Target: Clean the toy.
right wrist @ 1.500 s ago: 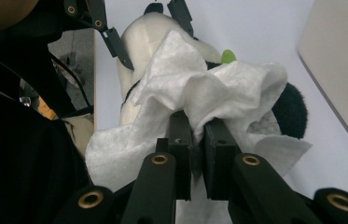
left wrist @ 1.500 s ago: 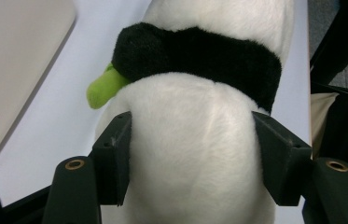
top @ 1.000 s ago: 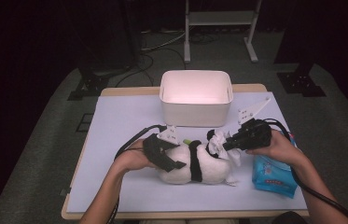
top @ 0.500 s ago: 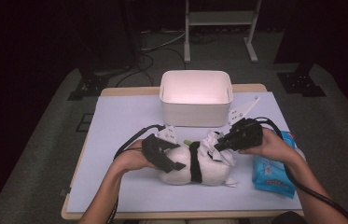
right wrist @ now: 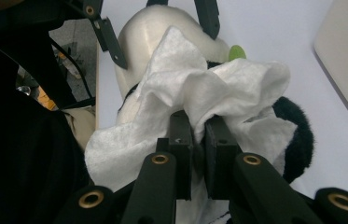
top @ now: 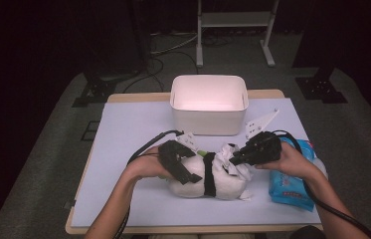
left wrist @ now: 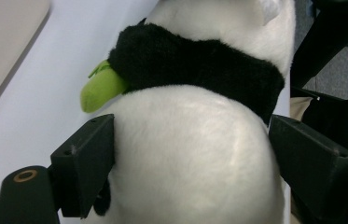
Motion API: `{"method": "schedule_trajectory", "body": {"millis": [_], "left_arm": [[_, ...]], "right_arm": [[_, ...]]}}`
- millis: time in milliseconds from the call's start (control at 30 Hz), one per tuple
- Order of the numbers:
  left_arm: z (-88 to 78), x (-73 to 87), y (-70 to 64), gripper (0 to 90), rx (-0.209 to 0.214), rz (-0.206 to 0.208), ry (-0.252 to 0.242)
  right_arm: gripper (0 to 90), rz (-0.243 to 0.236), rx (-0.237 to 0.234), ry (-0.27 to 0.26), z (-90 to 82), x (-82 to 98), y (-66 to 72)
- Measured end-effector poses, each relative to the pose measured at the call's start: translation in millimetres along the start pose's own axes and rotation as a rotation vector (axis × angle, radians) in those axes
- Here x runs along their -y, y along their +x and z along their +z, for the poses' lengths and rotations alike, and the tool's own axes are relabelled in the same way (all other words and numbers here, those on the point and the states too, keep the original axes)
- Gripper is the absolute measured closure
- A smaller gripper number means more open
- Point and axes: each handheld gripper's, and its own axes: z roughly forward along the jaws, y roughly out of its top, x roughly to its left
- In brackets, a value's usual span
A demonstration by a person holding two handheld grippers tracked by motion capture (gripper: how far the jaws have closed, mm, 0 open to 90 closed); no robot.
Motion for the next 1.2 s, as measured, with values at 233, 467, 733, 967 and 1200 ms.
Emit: {"method": "schedule_trajectory", "body": {"millis": [233,467,733,967,1200], "left_arm": [[5.1,-2.5,-1.3,21.7,-0.028,0.008,0.014],[3.7,-0.3,-1.4,26.2,-0.024,0.001,-0.008],[1.2,2.3,-1.9,27.3,-0.015,-0.001,-0.022],[-0.5,2.0,-4.7,28.0,-0.009,0.002,-0.030],[-1.5,1.9,-4.7,28.0,-0.005,0.000,-0.023]], "right_arm": [[82.7,-0.002,0.010,0.018,4.5,-7.1,2.2],[82.4,-0.020,0.010,0.019,9.5,-15.6,4.1],[82.1,-0.041,0.008,0.046,14.4,-20.9,6.6],[81.7,-0.025,0.017,0.036,2.3,-12.6,5.5],[81.3,-0.020,0.040,0.017,-12.1,-6.7,3.0]]}}
